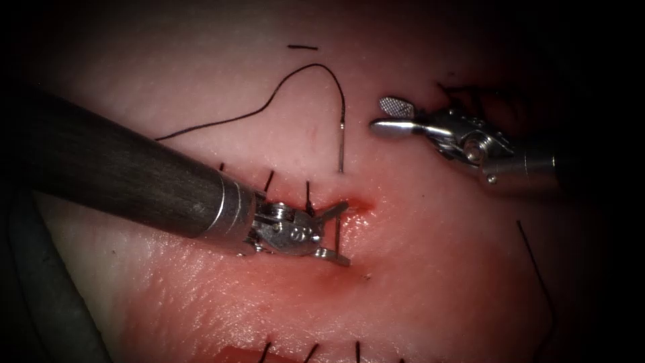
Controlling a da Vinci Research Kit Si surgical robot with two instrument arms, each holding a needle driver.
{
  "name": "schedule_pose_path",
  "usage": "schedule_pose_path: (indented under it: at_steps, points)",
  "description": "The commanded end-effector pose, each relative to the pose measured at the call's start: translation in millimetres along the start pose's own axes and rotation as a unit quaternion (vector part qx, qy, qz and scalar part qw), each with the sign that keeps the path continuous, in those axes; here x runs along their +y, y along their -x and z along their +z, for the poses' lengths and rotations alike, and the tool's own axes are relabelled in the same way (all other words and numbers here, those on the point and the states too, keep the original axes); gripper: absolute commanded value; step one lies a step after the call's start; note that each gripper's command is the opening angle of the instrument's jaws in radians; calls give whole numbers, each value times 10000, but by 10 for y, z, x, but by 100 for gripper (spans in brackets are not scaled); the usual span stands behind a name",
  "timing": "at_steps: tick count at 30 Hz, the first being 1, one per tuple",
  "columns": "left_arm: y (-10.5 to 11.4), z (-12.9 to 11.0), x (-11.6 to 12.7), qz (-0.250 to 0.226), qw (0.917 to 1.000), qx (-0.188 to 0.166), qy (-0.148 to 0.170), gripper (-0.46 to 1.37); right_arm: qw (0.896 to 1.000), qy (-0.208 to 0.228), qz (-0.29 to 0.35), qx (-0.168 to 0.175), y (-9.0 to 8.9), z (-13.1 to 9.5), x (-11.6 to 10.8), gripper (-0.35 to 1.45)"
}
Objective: Wound Closure
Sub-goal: Use the right gripper to throw the needle through the top of the wound
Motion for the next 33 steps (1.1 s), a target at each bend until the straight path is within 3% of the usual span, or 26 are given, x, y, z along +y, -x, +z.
schedule_pose_path:
  at_steps: [1,3,6,7,10,11,20,33]
  points:
    - [-2,2,0,63,10000,-20,-54,95,10000,-2,5,30,-1,-1,1,63]
    - [-5,5,1,168,9998,-28,-68,91,10000,-11,10,58,-1,0,2,59]
    - [-7,7,1,164,9998,-25,-69,71,10000,-16,11,72,-1,0,3,54]
    - [-7,7,1,173,9998,-4,-53,11,10000,-25,11,85,-1,0,3,49]
    - [-5,4,0,181,9998,7,-37,-30,10000,-25,9,86,0,0,3,48]
    - [-4,3,-2,182,9998,21,-38,-35,10000,-25,9,86,0,0,3,47]
    - [4,-8,-6,-132,9999,106,18,-35,9999,-31,11,119,1,2,1,31]
    - [1,-6,-6,-152,9998,159,22,-35,9999,-31,-45,139,1,3,0,11]
